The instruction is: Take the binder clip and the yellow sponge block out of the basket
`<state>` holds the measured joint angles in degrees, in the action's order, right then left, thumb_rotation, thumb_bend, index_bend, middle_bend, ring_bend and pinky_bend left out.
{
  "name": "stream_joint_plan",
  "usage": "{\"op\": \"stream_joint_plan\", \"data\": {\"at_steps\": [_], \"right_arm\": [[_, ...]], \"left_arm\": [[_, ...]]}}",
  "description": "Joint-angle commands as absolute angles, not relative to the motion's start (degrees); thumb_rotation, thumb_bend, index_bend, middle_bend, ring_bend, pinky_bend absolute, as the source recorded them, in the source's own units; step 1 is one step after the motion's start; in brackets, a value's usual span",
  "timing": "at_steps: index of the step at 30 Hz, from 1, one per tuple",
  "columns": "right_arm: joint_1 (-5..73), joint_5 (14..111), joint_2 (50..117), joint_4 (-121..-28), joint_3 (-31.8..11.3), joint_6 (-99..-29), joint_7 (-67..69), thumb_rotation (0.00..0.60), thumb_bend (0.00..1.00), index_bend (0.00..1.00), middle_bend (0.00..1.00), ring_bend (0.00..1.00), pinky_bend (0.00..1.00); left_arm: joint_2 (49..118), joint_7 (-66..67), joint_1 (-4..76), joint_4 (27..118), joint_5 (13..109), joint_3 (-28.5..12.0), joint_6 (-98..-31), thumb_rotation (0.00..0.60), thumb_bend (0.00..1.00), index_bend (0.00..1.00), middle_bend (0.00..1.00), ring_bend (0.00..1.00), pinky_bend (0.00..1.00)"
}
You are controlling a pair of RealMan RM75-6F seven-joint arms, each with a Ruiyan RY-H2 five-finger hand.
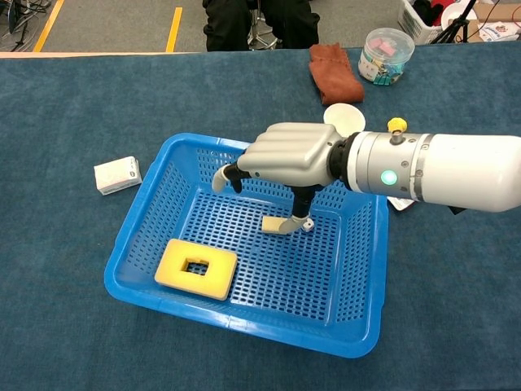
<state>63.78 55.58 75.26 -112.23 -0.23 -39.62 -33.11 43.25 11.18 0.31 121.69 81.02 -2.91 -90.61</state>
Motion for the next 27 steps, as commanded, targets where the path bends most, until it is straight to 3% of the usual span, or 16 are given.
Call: {"op": "stream_joint_plan", "data": {"at_steps": [1, 14, 27], "right_arm": [[66.2, 50.9, 77.0, -111.4, 0.8, -39.3, -35.2, 0.6, 0.15, 0.13, 0.26, 0.23, 0.52], [72.5, 36.7, 80.2, -111.4, 5.0, -43.4, -40.9, 0.6, 0.15, 0.07, 0.28, 0.24, 0.52], [76.2, 30.1, 83.0, -110.2, 7.5, -45.0, -42.9, 0.6, 0.15, 0.07, 0.29, 0.25, 0.52]], "left_arm": [[43.3, 11.1, 0.4, 121.6, 81.0, -3.0, -90.5, 0.6, 0.17, 0.28, 0.2, 0.13, 0.12], [43.3, 10.3, 0.9, 121.0, 80.6, -3.2, -89.6, 0.6, 0.17, 0.28, 0.2, 0.13, 0.12], [43.2, 9.8, 1.1, 120.8, 80.2, -3.4, -89.4, 0.6, 0.17, 0.28, 0.2, 0.13, 0.12]]}}
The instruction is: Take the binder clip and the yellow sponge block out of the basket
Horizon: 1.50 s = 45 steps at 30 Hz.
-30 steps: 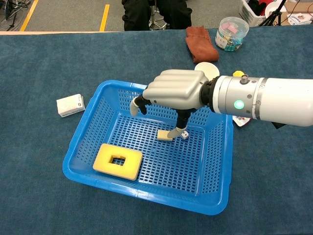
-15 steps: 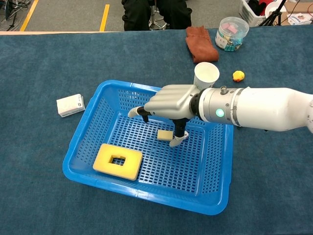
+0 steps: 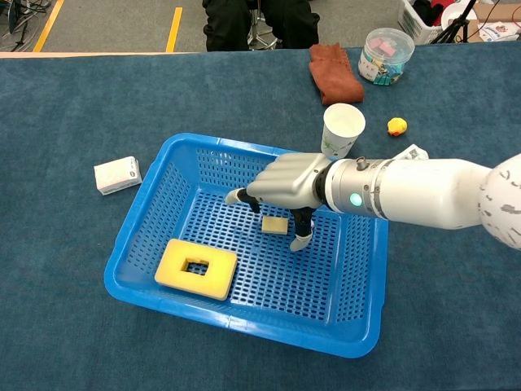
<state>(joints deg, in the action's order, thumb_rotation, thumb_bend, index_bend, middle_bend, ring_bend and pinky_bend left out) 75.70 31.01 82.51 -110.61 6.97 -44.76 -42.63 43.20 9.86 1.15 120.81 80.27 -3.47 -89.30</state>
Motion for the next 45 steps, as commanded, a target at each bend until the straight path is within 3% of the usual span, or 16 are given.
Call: {"op": "stream_joint_plan", "data": {"at_steps": [1, 19, 27, 31, 38, 45], "right_arm": [[76.4, 29.7, 83.1, -110.0, 7.7, -45.0, -43.0, 0.6, 0.15, 0.07, 0.29, 0.25, 0.52], [77.9, 28.3, 84.9, -109.9, 9.1, -44.5, -41.5, 0.6, 0.15, 0.07, 0.29, 0.25, 0.52], [77.9, 32.2, 84.5, -112.3, 8.4, -44.2, -40.1, 0.6, 0.15, 0.07, 0.29, 0.27, 0.53], [77.2, 37.3, 85.0, -111.6, 8.9, -48.3, -42.5, 0.6, 0.15, 0.07, 0.3, 0.27, 0.53], [74.2, 43.9, 87.9, -109.1, 10.3, -54.4, -46.6, 0.6, 0.15, 0.32, 0.3, 0.27, 0.53], [74.0, 41.3, 89.1, -108.6, 11.1, -54.1, -50.4, 0.6, 0.15, 0.37, 0.3, 0.27, 0.53]], "left_arm": [[43.2, 9.8, 1.1, 120.7, 80.2, -3.4, -89.4, 0.6, 0.17, 0.28, 0.2, 0.13, 0.12], [43.1, 9.5, 1.6, 120.2, 79.4, -3.6, -88.3, 0.6, 0.17, 0.28, 0.2, 0.13, 0.12], [43.1, 8.8, 1.4, 119.7, 79.0, -3.7, -88.8, 0.6, 0.17, 0.28, 0.2, 0.13, 0.12], [43.2, 8.5, 1.3, 119.4, 79.0, -3.7, -88.8, 0.6, 0.17, 0.28, 0.2, 0.13, 0.12], [43.2, 7.8, 1.3, 118.9, 79.0, -3.8, -88.8, 0.6, 0.17, 0.28, 0.2, 0.13, 0.12], [42.9, 6.9, 1.3, 118.5, 79.0, -3.9, -88.7, 0.6, 0.17, 0.28, 0.2, 0.13, 0.12]]}}
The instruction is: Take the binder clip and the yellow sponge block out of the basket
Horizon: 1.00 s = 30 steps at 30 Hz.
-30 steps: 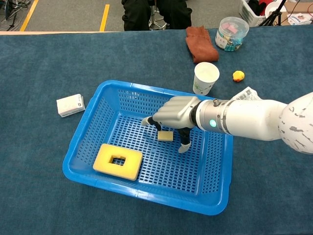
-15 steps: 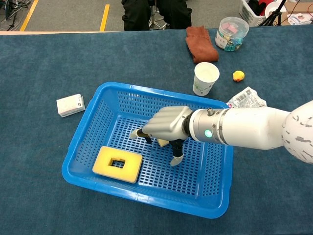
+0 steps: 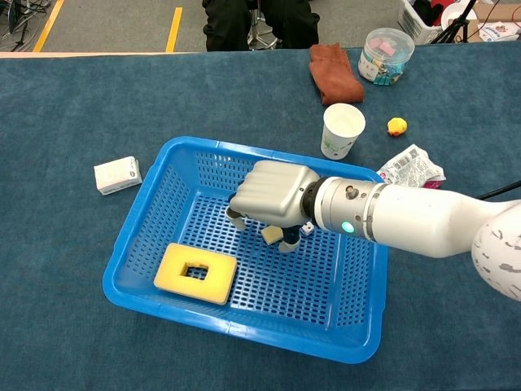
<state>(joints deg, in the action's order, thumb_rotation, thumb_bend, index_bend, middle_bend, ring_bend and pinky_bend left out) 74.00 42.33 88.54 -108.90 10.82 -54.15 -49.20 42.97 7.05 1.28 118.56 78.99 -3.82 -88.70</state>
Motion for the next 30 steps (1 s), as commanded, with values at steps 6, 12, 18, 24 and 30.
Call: {"op": "stream_joint_plan", "data": {"at_steps": [6, 12, 18, 24, 30], "right_arm": [[73.9, 39.2, 90.0, -108.5, 10.7, -54.5, -52.5, 0.6, 0.15, 0.37, 0.31, 0.27, 0.53], [74.2, 36.5, 88.8, -110.8, 9.7, -54.3, -52.5, 0.6, 0.16, 0.37, 0.31, 0.31, 0.56], [76.4, 29.5, 86.3, -114.0, 9.1, -54.1, -54.4, 0.6, 0.16, 0.37, 0.31, 0.36, 0.58], [78.0, 25.9, 85.1, -115.0, 8.7, -54.0, -54.6, 0.6, 0.16, 0.37, 0.31, 0.4, 0.61], [78.9, 24.0, 84.8, -115.2, 9.6, -53.8, -55.2, 0.6, 0.16, 0.35, 0.31, 0.47, 0.63]], "left_arm": [[42.6, 6.2, 1.3, 118.1, 79.0, -3.9, -88.5, 0.6, 0.17, 0.28, 0.2, 0.13, 0.12], [42.5, 5.8, 1.3, 117.8, 78.9, -3.9, -88.5, 0.6, 0.17, 0.28, 0.2, 0.13, 0.12], [42.5, 5.8, 1.6, 117.8, 78.9, -4.0, -88.0, 0.6, 0.17, 0.28, 0.2, 0.13, 0.12], [42.5, 5.8, 1.8, 117.7, 78.8, -3.9, -87.6, 0.6, 0.17, 0.28, 0.2, 0.13, 0.12], [42.5, 5.7, 1.8, 117.6, 78.7, -3.9, -87.5, 0.6, 0.17, 0.28, 0.2, 0.13, 0.12]]}}
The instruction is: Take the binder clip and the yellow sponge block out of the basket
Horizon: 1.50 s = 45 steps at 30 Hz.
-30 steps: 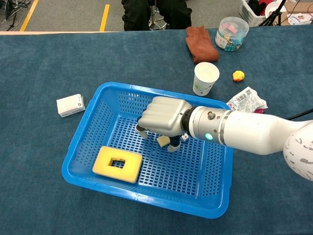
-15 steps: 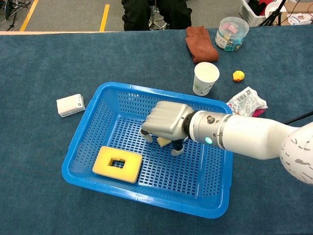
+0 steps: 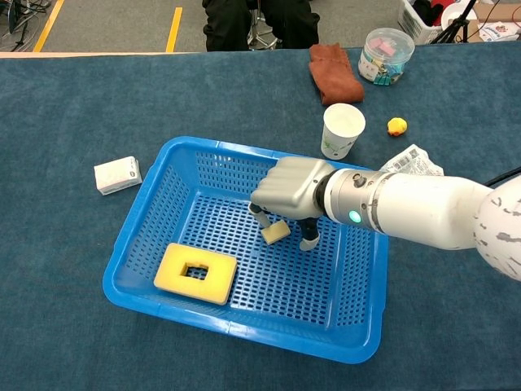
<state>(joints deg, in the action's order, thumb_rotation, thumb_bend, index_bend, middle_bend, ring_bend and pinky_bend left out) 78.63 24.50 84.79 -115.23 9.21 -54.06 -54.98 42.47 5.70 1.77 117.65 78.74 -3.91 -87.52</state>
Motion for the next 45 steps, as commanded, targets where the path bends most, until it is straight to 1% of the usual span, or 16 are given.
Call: {"op": "stream_joint_plan", "data": {"at_steps": [1, 3, 5, 13, 18, 22, 29, 39, 41, 44, 45], "right_arm": [[79.0, 23.7, 84.9, -115.2, 9.8, -53.8, -55.3, 0.6, 0.16, 0.34, 0.31, 0.49, 0.63], [79.2, 23.2, 85.0, -115.0, 10.1, -53.9, -55.4, 0.6, 0.16, 0.33, 0.31, 0.55, 0.64], [79.4, 23.0, 85.1, -115.0, 10.3, -54.1, -55.6, 0.6, 0.16, 0.33, 0.31, 0.57, 0.64], [80.2, 21.2, 84.9, -115.0, 11.1, -54.2, -55.9, 0.6, 0.16, 0.33, 0.31, 0.57, 0.64], [80.9, 19.4, 84.9, -115.2, 11.7, -52.8, -55.7, 0.6, 0.16, 0.32, 0.31, 0.57, 0.64], [80.9, 19.2, 84.7, -115.5, 11.0, -50.6, -53.6, 0.6, 0.16, 0.32, 0.31, 0.57, 0.65], [80.4, 21.8, 83.8, -115.8, 9.2, -46.2, -48.0, 0.6, 0.16, 0.32, 0.31, 0.57, 0.65], [79.7, 26.6, 83.2, -116.3, 8.8, -44.2, -43.3, 0.6, 0.16, 0.32, 0.31, 0.57, 0.65], [79.4, 28.9, 83.3, -116.0, 9.1, -45.3, -43.5, 0.6, 0.16, 0.32, 0.31, 0.57, 0.65], [78.4, 33.7, 84.1, -115.5, 10.5, -49.4, -46.0, 0.6, 0.16, 0.32, 0.32, 0.57, 0.65], [77.8, 35.5, 84.5, -115.2, 10.9, -50.7, -46.4, 0.6, 0.16, 0.32, 0.32, 0.55, 0.65]], "left_arm": [[42.5, 5.7, 1.8, 117.6, 78.7, -3.9, -87.6, 0.6, 0.17, 0.28, 0.2, 0.13, 0.12], [42.5, 5.7, 1.7, 117.6, 78.7, -3.9, -87.6, 0.6, 0.17, 0.28, 0.2, 0.13, 0.12], [42.5, 5.8, 1.7, 117.6, 78.6, -3.9, -87.6, 0.6, 0.17, 0.28, 0.2, 0.13, 0.12], [42.6, 5.7, 2.0, 117.4, 78.3, -4.0, -87.2, 0.6, 0.17, 0.28, 0.2, 0.13, 0.12], [42.6, 5.6, 1.9, 117.3, 78.2, -4.0, -87.2, 0.6, 0.17, 0.28, 0.2, 0.13, 0.12], [42.7, 5.6, 2.1, 117.3, 78.0, -4.1, -87.1, 0.6, 0.17, 0.28, 0.2, 0.13, 0.12], [42.7, 5.6, 1.8, 117.2, 78.2, -4.0, -87.5, 0.6, 0.17, 0.28, 0.2, 0.13, 0.12], [42.5, 5.6, 1.3, 117.5, 78.4, -3.8, -88.1, 0.6, 0.17, 0.28, 0.2, 0.13, 0.12], [42.6, 5.7, 1.3, 117.6, 78.7, -3.8, -88.2, 0.6, 0.17, 0.28, 0.2, 0.13, 0.12], [42.6, 5.7, 1.3, 117.6, 78.8, -3.7, -88.2, 0.6, 0.17, 0.28, 0.2, 0.13, 0.12], [42.5, 5.7, 1.3, 117.6, 78.8, -3.8, -88.3, 0.6, 0.17, 0.28, 0.2, 0.13, 0.12]]}}
